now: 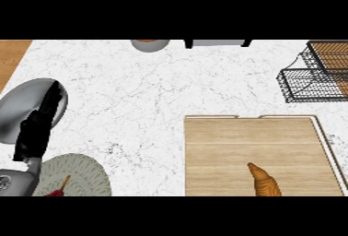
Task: Pick the croissant from the tray and place it in the tiered basket
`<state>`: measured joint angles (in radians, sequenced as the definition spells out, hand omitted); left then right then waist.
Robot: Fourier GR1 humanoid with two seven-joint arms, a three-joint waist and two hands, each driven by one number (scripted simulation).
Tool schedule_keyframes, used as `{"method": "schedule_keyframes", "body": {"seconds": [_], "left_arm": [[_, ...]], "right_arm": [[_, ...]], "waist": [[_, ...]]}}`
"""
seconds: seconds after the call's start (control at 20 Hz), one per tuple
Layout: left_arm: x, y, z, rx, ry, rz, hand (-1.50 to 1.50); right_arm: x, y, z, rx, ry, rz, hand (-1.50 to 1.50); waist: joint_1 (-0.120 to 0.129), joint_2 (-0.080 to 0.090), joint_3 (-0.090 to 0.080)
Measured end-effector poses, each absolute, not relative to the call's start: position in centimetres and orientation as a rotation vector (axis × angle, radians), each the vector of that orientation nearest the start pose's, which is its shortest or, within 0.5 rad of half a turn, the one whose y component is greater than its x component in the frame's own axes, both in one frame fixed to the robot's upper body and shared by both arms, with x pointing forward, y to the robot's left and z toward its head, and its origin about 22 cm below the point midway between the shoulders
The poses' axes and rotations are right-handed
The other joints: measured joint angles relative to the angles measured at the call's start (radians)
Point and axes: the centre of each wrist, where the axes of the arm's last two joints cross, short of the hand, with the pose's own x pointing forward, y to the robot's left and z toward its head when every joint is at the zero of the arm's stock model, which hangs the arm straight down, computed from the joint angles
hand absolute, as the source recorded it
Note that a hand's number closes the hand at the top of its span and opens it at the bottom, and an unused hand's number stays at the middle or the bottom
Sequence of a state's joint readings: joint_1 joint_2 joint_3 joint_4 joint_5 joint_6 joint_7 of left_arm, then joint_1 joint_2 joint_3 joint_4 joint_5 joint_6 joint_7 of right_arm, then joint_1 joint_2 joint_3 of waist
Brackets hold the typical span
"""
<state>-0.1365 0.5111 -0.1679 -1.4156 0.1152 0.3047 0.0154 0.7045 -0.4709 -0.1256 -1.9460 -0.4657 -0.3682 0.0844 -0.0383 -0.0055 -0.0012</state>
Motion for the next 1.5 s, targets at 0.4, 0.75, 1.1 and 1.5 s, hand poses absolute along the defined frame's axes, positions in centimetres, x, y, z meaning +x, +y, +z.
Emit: {"method": "schedule_keyframes", "body": {"seconds": [0.4, 0.75, 1.1, 1.5], "left_arm": [[27.5, 30.5, 3.3, 0.438, -1.537, -0.221, 0.0], [27.9, 29.6, 3.2, 0.431, -1.545, -0.234, 0.0], [28.3, 30.0, 3.4, 0.43, -1.541, -0.23, 0.0], [28.2, 30.2, 3.1, 0.438, -1.534, -0.233, 0.0]], "right_arm": [[7.6, -37.5, 10.8, -0.449, -1.027, 0.06, -1.5], [11.3, -36.2, 14.3, -0.441, -0.897, 0.135, -1.5], [13.8, -34.3, 13.9, -0.382, -0.761, 0.183, -1.5], [15.3, -32.5, 12.2, -0.372, -0.67, 0.259, -1.5]], "waist": [[0.029, 0.006, -0.002], [0.045, 0.008, 0.0], [0.046, 0.008, 0.0], [0.04, 0.006, 0.001]]}}
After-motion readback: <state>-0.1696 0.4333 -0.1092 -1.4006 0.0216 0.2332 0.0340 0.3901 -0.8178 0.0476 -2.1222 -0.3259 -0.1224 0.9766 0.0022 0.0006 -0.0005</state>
